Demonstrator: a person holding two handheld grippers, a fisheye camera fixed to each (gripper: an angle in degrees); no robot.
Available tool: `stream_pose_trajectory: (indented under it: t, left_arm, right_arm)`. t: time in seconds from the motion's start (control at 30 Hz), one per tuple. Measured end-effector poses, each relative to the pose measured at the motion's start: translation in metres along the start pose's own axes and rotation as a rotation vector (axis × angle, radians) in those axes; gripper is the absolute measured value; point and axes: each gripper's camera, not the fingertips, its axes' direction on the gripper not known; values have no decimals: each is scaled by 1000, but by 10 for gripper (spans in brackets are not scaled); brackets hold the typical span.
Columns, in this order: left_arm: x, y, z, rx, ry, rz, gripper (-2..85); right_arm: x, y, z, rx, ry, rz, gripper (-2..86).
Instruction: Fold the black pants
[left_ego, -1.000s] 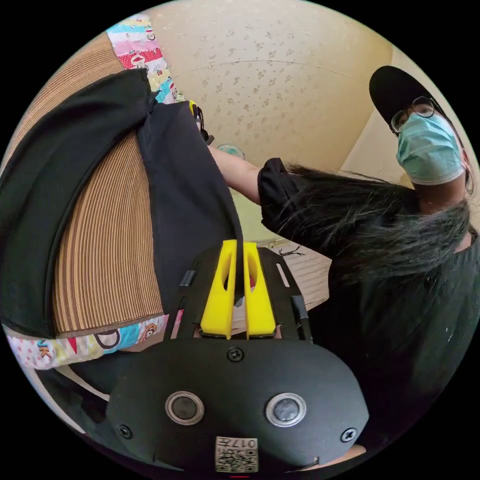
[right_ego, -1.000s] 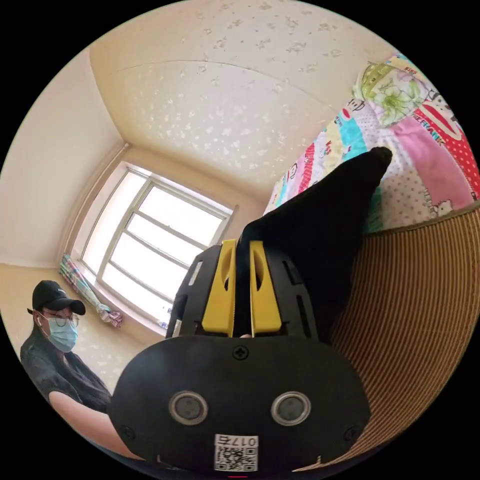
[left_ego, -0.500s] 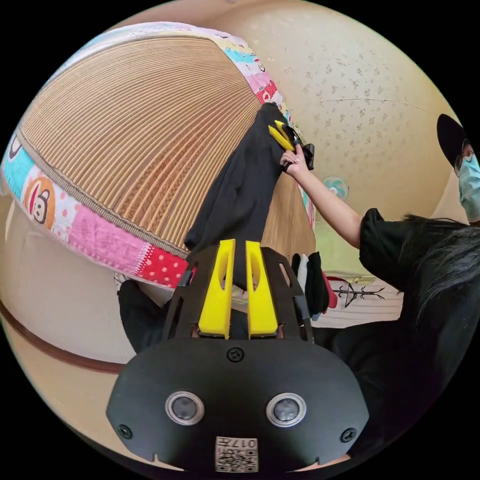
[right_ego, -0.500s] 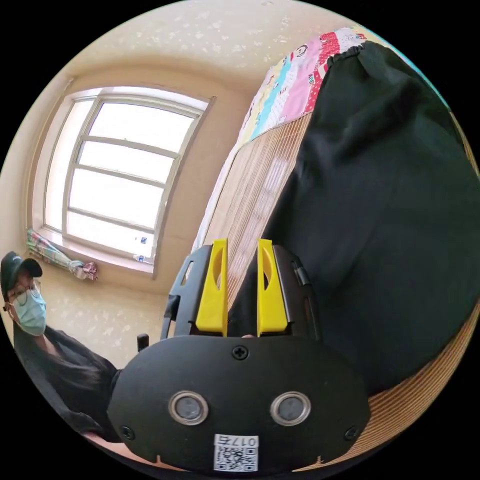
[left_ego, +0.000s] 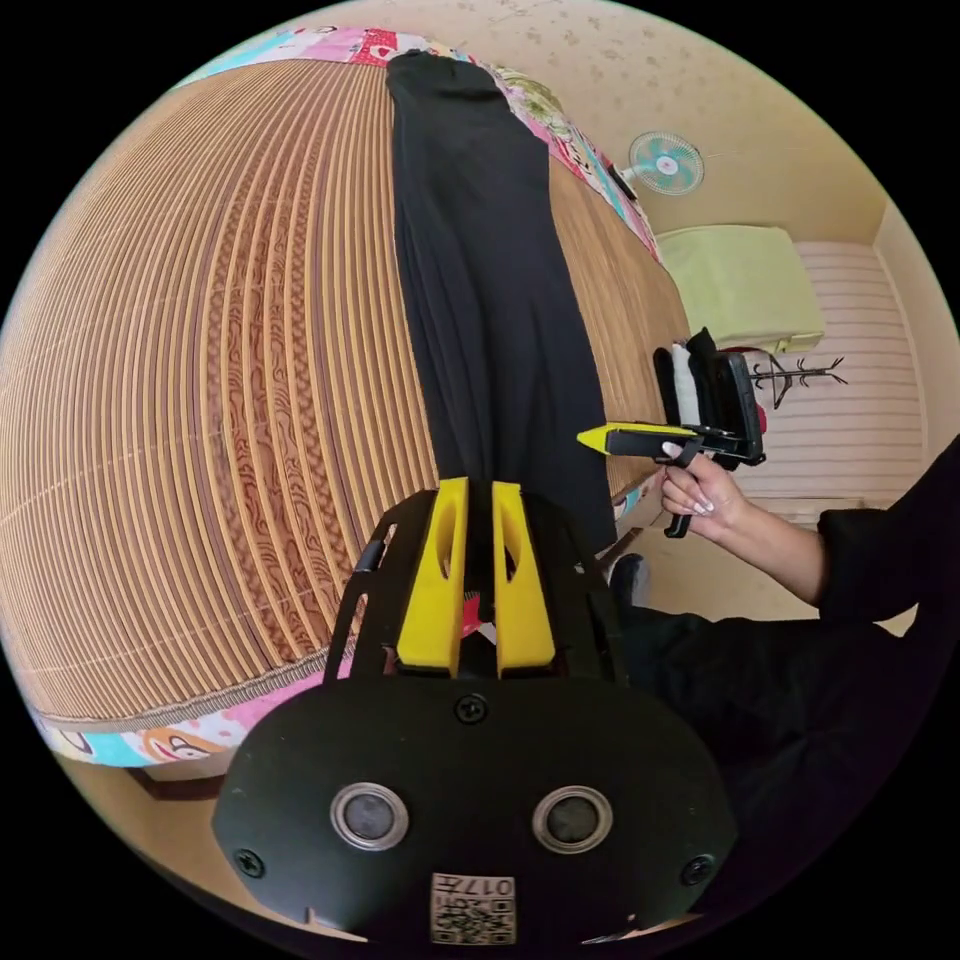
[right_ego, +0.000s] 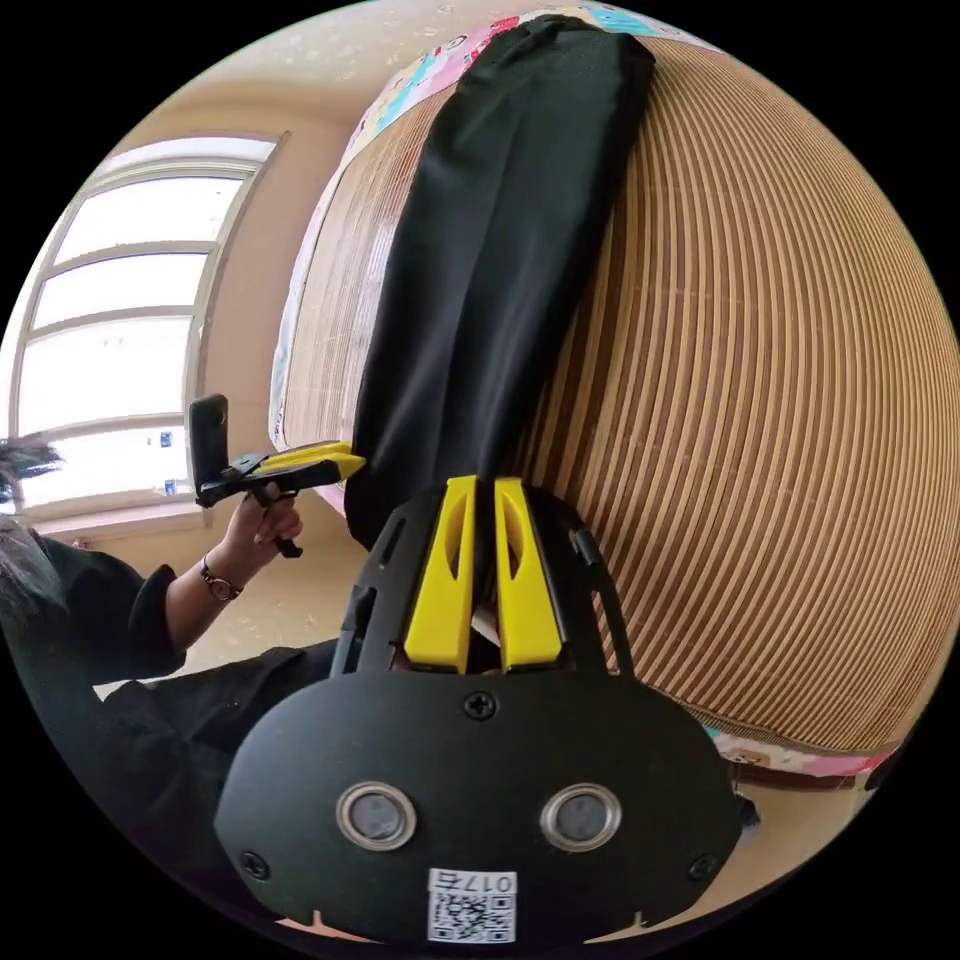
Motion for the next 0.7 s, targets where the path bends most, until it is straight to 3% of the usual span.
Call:
stream_pose_trajectory:
  t: [0.17,0.3,0.4,0.53,0.57,0.7]
  left_arm:
    - [-23,36,-12,-83,100,-132,51]
    - [-38,11,-61,103,99,-114,86]
    - [-64,-45,-78,166,127,-101,133]
    - [-95,-138,-65,105,262,-92,174]
    - [-95,-159,-60,76,227,-77,171]
    - [-100,-187,-40,-40,231,-110,100]
  right_arm:
    - [26,27,-6,-101,-62,105,48]
    - [67,9,-64,145,-130,190,91]
    - [107,-32,-77,206,-230,223,130]
    - [140,-109,-71,215,-368,157,132]
    - [142,-119,-68,205,-387,156,128]
    - [153,-159,-53,126,-544,175,80]
